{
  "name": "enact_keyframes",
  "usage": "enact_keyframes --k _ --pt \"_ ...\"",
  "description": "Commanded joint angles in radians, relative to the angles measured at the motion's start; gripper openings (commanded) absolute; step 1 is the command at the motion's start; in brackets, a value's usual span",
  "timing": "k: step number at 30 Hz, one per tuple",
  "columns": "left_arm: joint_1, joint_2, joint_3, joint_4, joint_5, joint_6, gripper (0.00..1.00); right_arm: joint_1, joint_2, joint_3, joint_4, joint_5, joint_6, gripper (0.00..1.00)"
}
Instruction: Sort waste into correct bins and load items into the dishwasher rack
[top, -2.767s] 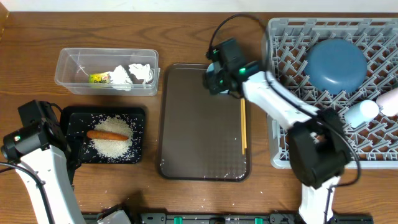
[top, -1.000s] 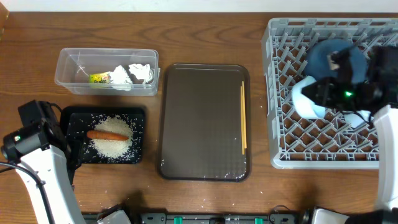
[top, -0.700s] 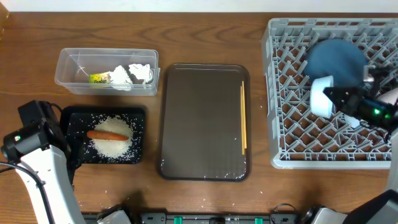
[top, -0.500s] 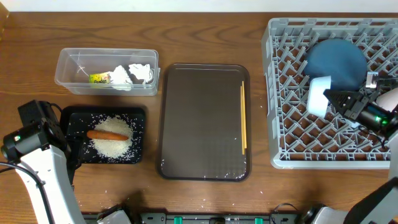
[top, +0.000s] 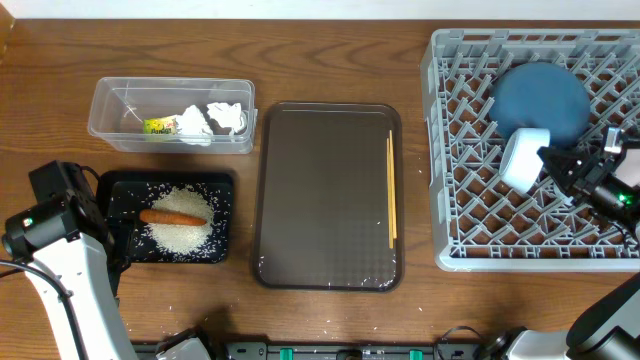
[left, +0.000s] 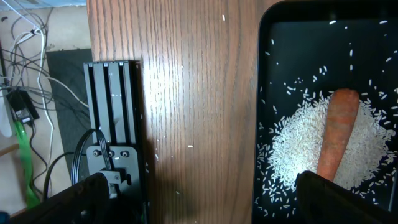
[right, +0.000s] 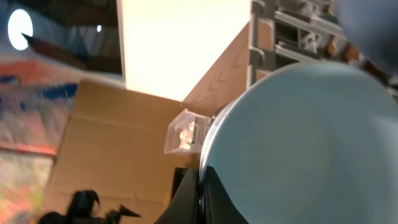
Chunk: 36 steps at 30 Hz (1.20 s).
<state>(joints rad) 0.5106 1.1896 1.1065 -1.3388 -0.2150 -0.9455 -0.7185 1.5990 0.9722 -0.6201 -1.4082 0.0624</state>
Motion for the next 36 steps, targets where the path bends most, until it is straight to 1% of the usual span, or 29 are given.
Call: enact_keyframes --k 1,5,7,10,11,12,13,14,16,18,19,20,24,27,28,30,36 --pt "0.006 0.005 0.001 -0.006 -0.006 0.001 0.98 -0.032 0.002 -0.005 -0.051 0.103 0.031 0.01" --pt "0.006 0.005 0.001 -0.006 -0.006 0.001 0.98 -0.049 -0.006 -0.004 -0.080 0.130 0.028 0.02" --pt "0.006 0.005 0.001 -0.006 -0.006 0.001 0.98 -0.055 -0.025 -0.003 -0.079 0.146 0.049 0.08" --pt "0.006 0.005 0.001 -0.006 -0.006 0.001 0.98 -0.061 -0.077 0.006 -0.081 0.223 0.101 0.11" --pt "0.006 0.005 0.001 -0.006 -0.006 0.001 0.98 -0.061 -0.096 0.009 -0.084 0.249 0.117 0.15" --pt "0.006 0.005 0.001 -0.006 -0.006 0.001 0.98 -0.061 -0.122 0.011 -0.087 0.278 0.128 0.20" --pt "0.006 0.005 0.001 -0.006 -0.006 0.001 0.98 -0.060 -0.151 0.015 -0.096 0.301 0.129 0.29" --pt "0.006 0.005 0.001 -0.006 -0.006 0.001 0.98 -0.060 -0.182 0.020 -0.106 0.326 0.137 0.40" --pt "0.006 0.005 0.001 -0.006 -0.006 0.001 0.98 -0.060 -0.254 0.038 -0.142 0.384 0.155 0.58" --pt "0.006 0.005 0.001 -0.006 -0.006 0.001 0.98 -0.060 -0.322 0.064 -0.184 0.428 0.171 0.73" --pt "0.006 0.005 0.001 -0.006 -0.006 0.001 0.98 -0.059 -0.341 0.073 -0.195 0.439 0.173 0.77" --pt "0.006 0.005 0.001 -0.006 -0.006 0.001 0.98 -0.059 -0.378 0.092 -0.219 0.458 0.173 0.79" --pt "0.006 0.005 0.001 -0.006 -0.006 0.001 0.98 -0.059 -0.496 0.160 -0.302 0.508 0.173 0.81" --pt "0.006 0.005 0.001 -0.006 -0.006 0.001 0.98 -0.053 -0.572 0.203 -0.349 0.531 0.177 0.89" --pt "0.006 0.005 0.001 -0.006 -0.006 0.001 0.98 -0.048 -0.600 0.216 -0.361 0.530 0.178 0.94" --pt "0.006 0.005 0.001 -0.006 -0.006 0.001 0.98 -0.033 -0.639 0.233 -0.369 0.532 0.189 0.99" --pt "0.006 0.005 0.001 -0.006 -0.006 0.001 0.98 0.070 -0.732 0.240 -0.394 0.609 0.214 0.99"
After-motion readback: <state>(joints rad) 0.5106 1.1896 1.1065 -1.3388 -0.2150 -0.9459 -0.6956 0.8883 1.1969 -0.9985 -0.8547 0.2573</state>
